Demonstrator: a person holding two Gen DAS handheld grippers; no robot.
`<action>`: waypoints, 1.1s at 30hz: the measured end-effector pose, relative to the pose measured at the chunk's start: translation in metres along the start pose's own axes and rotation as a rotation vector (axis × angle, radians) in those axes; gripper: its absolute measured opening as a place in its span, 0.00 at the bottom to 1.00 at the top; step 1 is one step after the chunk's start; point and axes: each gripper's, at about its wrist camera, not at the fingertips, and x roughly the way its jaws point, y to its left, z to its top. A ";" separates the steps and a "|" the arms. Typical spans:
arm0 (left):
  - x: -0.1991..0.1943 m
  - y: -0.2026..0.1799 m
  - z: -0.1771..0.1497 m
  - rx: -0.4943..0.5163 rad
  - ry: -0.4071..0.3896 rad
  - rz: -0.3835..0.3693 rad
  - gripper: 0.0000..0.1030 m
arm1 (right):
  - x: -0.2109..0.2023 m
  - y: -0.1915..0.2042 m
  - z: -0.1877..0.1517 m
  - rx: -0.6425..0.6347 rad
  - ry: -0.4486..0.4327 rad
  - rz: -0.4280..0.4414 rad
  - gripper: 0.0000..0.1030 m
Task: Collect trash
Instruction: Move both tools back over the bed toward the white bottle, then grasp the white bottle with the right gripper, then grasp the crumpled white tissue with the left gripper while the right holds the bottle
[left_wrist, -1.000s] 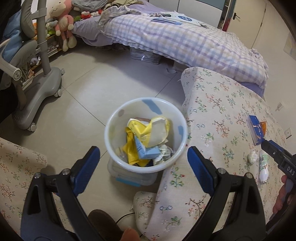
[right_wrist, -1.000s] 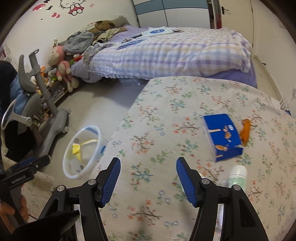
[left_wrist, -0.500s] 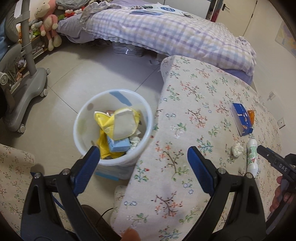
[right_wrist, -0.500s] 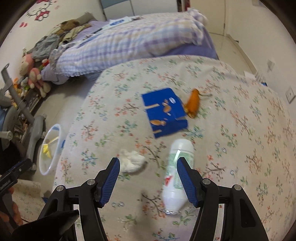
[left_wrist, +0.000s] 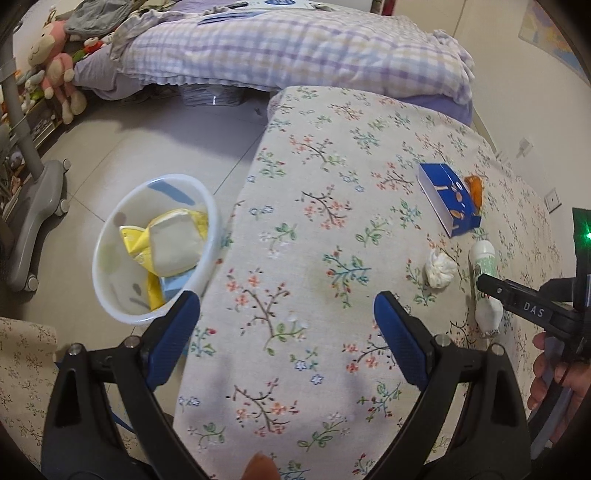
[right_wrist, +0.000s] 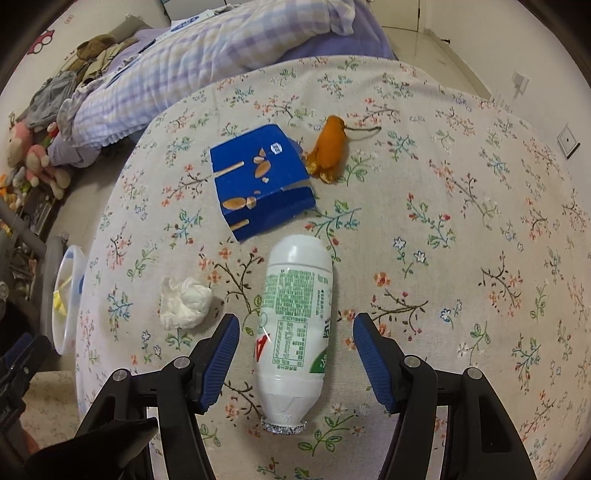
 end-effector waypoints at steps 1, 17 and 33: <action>0.001 -0.004 0.000 0.010 0.003 0.000 0.92 | 0.002 0.000 0.000 -0.001 0.008 0.002 0.63; 0.020 -0.061 -0.001 0.084 0.045 -0.047 0.92 | -0.021 -0.004 -0.004 -0.067 -0.029 0.027 0.42; 0.040 -0.115 0.001 0.078 0.069 -0.185 0.91 | -0.057 -0.071 -0.011 -0.005 -0.075 0.011 0.42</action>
